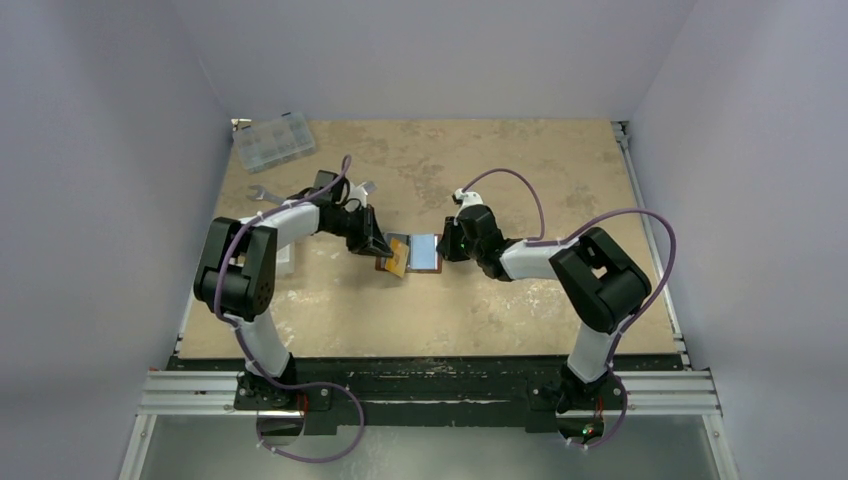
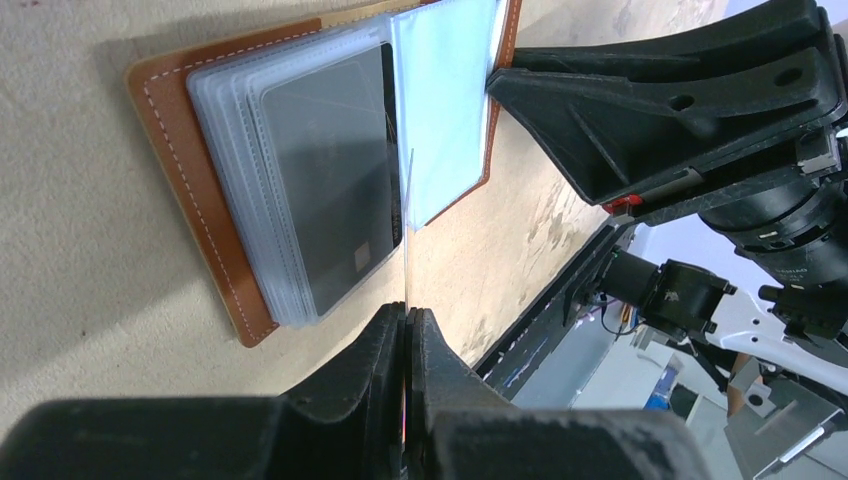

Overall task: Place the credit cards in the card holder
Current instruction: Insert the credit card into the card holder.

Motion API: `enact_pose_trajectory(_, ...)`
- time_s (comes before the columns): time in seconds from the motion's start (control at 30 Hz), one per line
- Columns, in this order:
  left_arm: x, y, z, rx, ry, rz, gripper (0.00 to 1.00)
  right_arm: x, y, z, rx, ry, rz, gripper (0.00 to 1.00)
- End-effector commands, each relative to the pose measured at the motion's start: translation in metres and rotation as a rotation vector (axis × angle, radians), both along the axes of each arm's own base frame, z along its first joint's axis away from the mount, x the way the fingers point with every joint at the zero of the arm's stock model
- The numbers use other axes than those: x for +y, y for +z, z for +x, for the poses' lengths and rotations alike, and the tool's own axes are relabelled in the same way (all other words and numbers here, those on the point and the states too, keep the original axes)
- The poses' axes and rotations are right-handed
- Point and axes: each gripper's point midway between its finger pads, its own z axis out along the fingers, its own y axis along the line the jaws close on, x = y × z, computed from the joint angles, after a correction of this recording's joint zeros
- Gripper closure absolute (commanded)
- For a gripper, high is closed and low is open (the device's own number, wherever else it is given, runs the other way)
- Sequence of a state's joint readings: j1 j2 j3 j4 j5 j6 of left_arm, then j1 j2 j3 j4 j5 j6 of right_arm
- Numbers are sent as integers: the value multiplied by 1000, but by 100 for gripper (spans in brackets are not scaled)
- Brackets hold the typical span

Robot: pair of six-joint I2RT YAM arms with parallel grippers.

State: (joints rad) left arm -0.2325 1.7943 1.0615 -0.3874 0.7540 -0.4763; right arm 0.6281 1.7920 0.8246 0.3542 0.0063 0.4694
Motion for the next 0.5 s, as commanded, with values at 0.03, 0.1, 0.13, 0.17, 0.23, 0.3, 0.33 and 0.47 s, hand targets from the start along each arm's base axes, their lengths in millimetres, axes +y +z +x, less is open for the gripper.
enact_pose_trajectory(0.03,-5,0,3,-22,-77,-43,100,1,-6,1,1,21,-27,81)
enact_pose_trajectory(0.1,-6,-3,3,-26,-85,-51,100,1,-7,2,3,22,-28,81)
enact_pose_trajectory(0.13,-6,-4,4,-29,-87,-45,100,3,-7,0,7,35,-21,82)
enact_pose_trajectory(0.17,-5,-5,5,-29,-88,-39,100,4,-6,0,7,39,-16,82)
enact_pose_trajectory(0.23,-5,-5,5,-33,-91,-43,100,5,-5,-1,8,45,-13,82)
enact_pose_trajectory(0.3,-6,-4,6,-36,-90,-50,100,5,-5,-1,7,47,-12,82)
enact_pose_trajectory(0.33,-6,-4,6,-35,-90,-49,100,5,-4,-1,6,47,-11,82)
enact_pose_trajectory(0.47,-4,-9,5,-23,-86,-35,100,6,-2,-2,4,50,-6,77)
